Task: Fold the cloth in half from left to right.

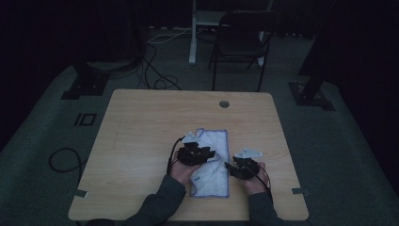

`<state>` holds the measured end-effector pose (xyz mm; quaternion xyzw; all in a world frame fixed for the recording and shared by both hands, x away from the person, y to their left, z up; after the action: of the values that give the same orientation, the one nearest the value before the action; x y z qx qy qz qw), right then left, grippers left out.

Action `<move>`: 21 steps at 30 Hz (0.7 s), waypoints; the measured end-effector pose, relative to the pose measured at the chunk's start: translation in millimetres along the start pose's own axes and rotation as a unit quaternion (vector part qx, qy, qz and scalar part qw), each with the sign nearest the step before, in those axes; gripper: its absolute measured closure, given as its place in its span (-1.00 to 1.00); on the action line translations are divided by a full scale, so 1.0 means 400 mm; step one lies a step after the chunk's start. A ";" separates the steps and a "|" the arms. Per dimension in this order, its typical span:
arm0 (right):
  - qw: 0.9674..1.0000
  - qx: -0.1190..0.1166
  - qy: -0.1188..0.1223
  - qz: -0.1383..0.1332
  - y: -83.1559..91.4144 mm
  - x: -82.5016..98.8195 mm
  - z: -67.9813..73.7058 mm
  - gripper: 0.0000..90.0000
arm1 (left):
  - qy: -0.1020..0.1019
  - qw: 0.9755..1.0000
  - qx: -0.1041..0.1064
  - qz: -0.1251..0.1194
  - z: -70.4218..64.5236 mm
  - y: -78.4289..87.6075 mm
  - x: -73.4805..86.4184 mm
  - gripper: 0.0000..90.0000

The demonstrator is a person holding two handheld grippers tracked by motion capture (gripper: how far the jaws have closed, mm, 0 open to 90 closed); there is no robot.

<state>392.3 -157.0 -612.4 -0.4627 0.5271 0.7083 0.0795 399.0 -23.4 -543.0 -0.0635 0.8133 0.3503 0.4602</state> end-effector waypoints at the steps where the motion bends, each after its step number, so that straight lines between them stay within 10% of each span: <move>1: 1.000 0.000 0.001 0.000 0.000 0.000 0.000 0.17 | 0.002 1.000 -0.005 -0.002 0.010 0.010 0.002 0.46; 9: 1.000 0.001 0.000 -0.001 0.000 0.000 0.000 0.17 | 0.020 0.999 -0.032 0.014 0.086 0.041 0.064 0.47; 21: 1.000 0.001 0.000 -0.001 0.000 0.000 0.000 0.17 | 0.006 0.996 -0.056 0.069 0.124 0.026 0.174 1.00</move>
<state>392.2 -157.0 -612.5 -0.4628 0.5273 0.7080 0.0808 389.8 30.6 -609.5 -0.0353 0.7976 0.4258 0.4259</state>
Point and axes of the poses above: each handheld gripper's, and its own axes: y roughly backward along the jaws, x roughly out of its underside, z roughly to its left, the point moved 10 cm from there along -y, roughly forward along the jaws
